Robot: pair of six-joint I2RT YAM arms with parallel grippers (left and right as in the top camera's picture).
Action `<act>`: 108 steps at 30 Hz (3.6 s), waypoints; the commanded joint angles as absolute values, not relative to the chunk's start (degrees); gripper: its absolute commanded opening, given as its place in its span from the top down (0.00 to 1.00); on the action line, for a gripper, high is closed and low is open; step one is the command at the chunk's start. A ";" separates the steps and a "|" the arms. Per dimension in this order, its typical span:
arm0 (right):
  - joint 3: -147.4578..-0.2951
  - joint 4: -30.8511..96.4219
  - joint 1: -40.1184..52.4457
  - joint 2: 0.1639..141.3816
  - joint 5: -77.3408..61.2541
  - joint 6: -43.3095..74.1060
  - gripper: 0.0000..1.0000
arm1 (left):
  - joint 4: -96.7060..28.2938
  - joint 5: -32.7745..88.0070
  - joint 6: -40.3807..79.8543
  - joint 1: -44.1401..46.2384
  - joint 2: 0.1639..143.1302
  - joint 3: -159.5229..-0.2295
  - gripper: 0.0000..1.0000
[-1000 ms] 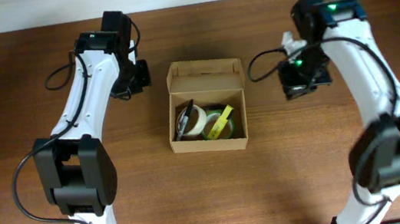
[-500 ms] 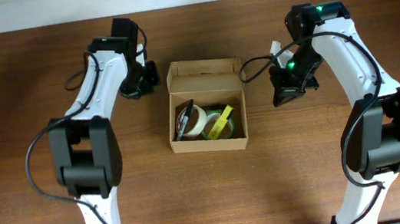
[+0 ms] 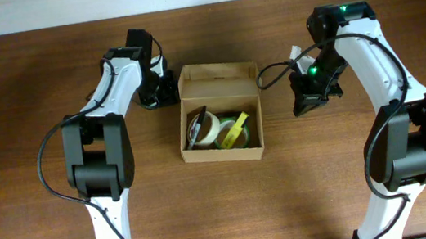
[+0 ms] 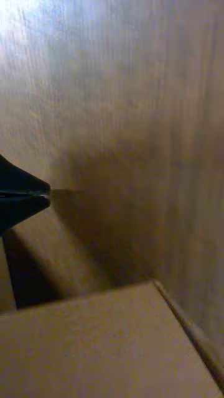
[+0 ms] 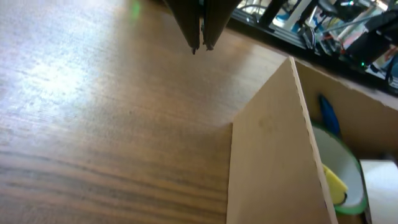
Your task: Pack container
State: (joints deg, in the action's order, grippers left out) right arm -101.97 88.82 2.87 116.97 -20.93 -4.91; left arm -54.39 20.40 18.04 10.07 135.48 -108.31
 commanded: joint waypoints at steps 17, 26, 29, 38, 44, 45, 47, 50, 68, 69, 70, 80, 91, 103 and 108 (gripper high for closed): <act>-101.80 95.68 2.55 116.40 -21.89 -8.14 0.46 | -48.38 29.41 23.53 4.49 135.76 -108.47 0.04; -101.84 96.66 2.55 114.67 -21.87 -8.16 0.44 | -46.89 36.93 24.43 0.62 136.42 -108.47 0.01; -101.84 97.12 2.55 114.67 -21.87 -8.16 0.43 | -44.99 43.81 24.91 -0.47 137.86 -108.47 0.01; -101.84 97.36 2.55 114.67 -21.91 -7.20 0.40 | -39.35 62.35 27.83 -1.17 144.70 -108.47 0.02; -101.84 97.36 2.55 114.67 -21.91 -6.76 0.40 | -33.82 72.27 29.45 -0.47 147.33 -108.47 0.02; -101.84 97.36 2.55 114.67 -21.91 -6.76 0.40 | -32.91 73.03 30.11 -0.40 147.33 -108.47 0.02; -101.84 97.36 2.55 114.67 -21.91 -6.61 0.40 | -30.79 74.96 31.18 -0.14 147.33 -108.47 0.02; -101.84 97.36 2.55 114.67 -21.91 -6.59 0.40 | -25.85 78.65 34.63 0.40 147.33 -108.47 0.02; -101.84 97.36 2.55 114.67 -21.89 -6.59 0.39 | -12.03 84.88 45.41 2.55 147.33 -108.47 0.04; -101.84 97.36 2.55 114.67 -21.89 -6.59 0.39 | -12.08 84.88 45.41 2.55 147.33 -108.47 0.04; -101.84 97.36 2.55 114.67 -21.89 -6.59 0.39 | -12.25 84.88 45.41 2.55 147.33 -108.47 0.04; -101.84 97.36 2.55 114.67 -21.89 -6.59 0.39 | -15.09 82.87 45.41 4.05 147.41 -108.47 0.05; -101.84 97.32 2.52 114.67 -21.89 -6.61 0.39 | -16.10 82.52 45.39 5.41 149.49 -108.47 0.05; -101.84 96.68 2.52 114.67 -21.89 -6.61 0.39 | -15.40 84.20 45.39 6.24 150.23 -108.47 0.05; -101.84 96.68 2.52 114.67 -21.87 -6.61 0.39 | -14.17 87.64 45.41 6.28 150.23 -108.47 0.06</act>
State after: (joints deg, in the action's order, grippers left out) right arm -101.97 96.84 2.87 116.95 -21.12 -6.42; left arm -15.11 83.68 45.30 5.96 147.87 -108.57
